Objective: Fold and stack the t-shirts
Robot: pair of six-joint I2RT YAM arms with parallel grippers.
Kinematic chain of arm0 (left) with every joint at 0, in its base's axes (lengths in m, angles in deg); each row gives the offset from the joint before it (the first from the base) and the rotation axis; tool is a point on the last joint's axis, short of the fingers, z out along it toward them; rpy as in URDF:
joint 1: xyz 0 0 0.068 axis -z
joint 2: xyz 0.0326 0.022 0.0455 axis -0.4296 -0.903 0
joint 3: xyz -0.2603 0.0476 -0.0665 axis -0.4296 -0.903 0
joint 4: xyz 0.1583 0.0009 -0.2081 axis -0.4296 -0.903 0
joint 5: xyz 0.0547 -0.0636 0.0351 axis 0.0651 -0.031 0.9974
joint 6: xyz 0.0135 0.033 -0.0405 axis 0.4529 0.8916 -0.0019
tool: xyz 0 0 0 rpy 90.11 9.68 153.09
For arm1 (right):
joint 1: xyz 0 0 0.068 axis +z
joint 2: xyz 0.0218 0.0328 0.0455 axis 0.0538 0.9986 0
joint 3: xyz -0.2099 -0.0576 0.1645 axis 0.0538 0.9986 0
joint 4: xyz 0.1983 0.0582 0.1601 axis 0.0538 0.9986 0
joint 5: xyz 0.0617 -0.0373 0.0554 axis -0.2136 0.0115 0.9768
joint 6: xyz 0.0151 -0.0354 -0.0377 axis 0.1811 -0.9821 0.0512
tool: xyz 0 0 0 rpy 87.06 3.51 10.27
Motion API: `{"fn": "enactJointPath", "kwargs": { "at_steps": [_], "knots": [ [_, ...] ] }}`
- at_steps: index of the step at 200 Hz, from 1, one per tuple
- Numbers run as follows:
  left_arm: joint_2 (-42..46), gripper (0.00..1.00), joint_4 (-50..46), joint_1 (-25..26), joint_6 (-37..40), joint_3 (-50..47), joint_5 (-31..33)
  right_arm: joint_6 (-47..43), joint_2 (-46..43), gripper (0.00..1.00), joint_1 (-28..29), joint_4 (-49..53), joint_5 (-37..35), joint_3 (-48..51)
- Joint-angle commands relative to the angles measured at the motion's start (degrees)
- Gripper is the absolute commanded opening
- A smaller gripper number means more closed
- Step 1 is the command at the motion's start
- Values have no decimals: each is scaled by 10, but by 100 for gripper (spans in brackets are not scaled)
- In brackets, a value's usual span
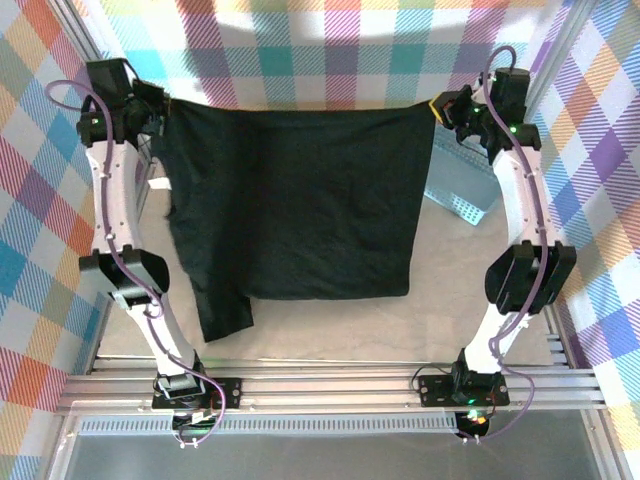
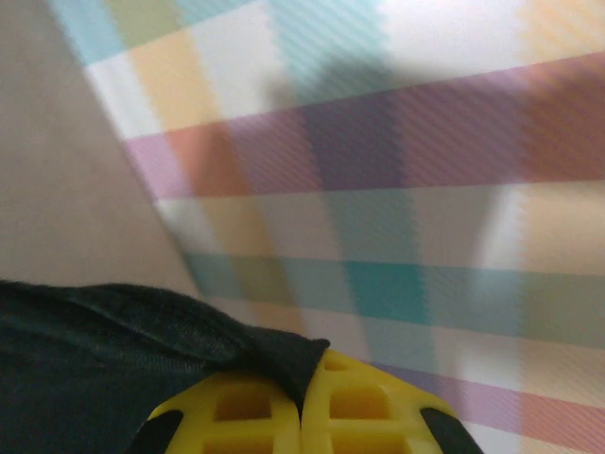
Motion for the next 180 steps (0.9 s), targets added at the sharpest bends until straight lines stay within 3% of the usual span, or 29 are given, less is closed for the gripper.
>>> {"fn": "enactJointPath", "kwargs": {
  "at_steps": [1, 46, 74, 86, 101, 123, 143, 164, 180],
  "knots": [
    [51, 0, 28, -17, -10, 68, -25, 10, -12, 0, -5, 1, 21, -80],
    [93, 0, 95, -29, -14, 73, -24, 17, 4, 0, -7, -1, 25, -168],
    [145, 0, 136, -33, 4, 72, -1, 19, -43, 0, -9, -54, 7, -141],
    [165, 0, 101, -33, 6, 72, 6, 14, -64, 0, -12, -41, 3, -126],
    [199, 0, -16, -33, -4, 54, 19, -10, -102, 0, -13, -7, -1, -82],
    [329, 0, -47, -16, -14, -168, 31, -37, -224, 0, -13, 12, -64, 99],
    [447, 28, -78, -13, -24, -398, 49, -55, -313, 0, -13, 56, -112, 263],
    [511, 44, -119, -9, 14, -592, 45, -69, -374, 33, -12, 87, -143, 434],
    [546, 52, -124, -8, 21, -716, 36, -66, -409, 43, -12, 103, -186, 544]
  ]
}}
